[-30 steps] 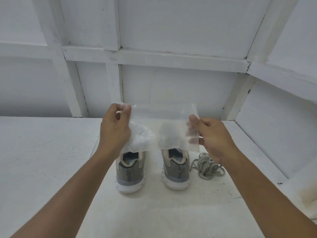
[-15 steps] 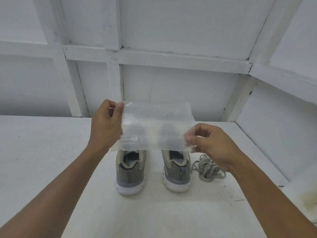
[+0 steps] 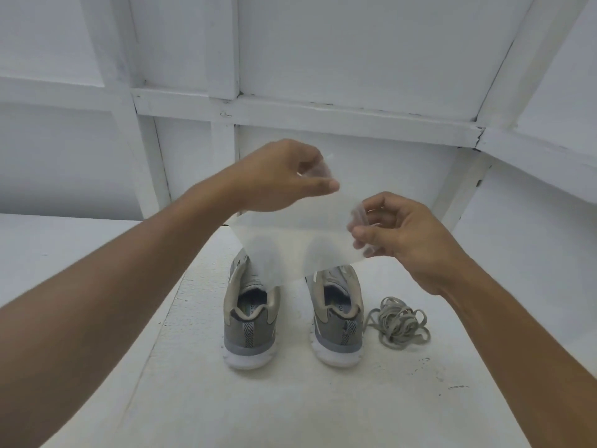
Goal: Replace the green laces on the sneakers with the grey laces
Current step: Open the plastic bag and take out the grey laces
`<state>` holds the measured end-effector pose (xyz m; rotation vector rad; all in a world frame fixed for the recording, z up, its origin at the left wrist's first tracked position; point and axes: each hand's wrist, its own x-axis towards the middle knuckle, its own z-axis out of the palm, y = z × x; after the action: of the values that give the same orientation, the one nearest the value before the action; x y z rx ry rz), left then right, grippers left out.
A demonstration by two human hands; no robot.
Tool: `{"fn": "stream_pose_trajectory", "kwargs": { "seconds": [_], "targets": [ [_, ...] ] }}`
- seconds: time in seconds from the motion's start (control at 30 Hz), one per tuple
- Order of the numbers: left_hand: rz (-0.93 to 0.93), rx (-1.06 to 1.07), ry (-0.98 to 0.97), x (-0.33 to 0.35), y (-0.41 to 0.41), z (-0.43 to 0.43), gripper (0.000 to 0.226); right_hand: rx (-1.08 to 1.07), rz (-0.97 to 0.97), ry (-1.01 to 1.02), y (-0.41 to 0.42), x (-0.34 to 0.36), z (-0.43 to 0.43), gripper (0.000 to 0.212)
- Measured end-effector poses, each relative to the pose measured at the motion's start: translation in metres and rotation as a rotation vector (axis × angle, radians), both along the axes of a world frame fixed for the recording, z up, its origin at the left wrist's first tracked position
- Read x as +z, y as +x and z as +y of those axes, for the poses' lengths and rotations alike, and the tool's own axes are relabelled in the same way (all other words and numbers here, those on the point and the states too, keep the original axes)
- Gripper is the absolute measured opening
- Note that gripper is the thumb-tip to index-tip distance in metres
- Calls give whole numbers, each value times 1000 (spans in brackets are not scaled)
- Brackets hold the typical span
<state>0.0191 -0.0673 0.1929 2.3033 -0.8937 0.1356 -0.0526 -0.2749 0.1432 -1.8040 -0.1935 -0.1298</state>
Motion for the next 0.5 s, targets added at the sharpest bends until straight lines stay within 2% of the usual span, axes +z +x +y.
{"fn": "stream_pose_trajectory", "kwargs": {
  "seconds": [0.1, 0.17, 0.37, 0.5],
  "targets": [
    [82, -41, -142, -2, 1, -3, 30, -18, -27, -18, 0, 3, -3, 15],
    [117, -74, -208, -3, -4, -4, 25, -28, -33, -30, 0, 3, -4, 13],
    [110, -124, -288, -4, -9, -7, 23, -20, -24, -51, -1, 3, -5, 10],
    [168, -120, -350, -7, -8, -6, 21, -19, -23, 2, -1, 4, -4, 24]
  ]
}}
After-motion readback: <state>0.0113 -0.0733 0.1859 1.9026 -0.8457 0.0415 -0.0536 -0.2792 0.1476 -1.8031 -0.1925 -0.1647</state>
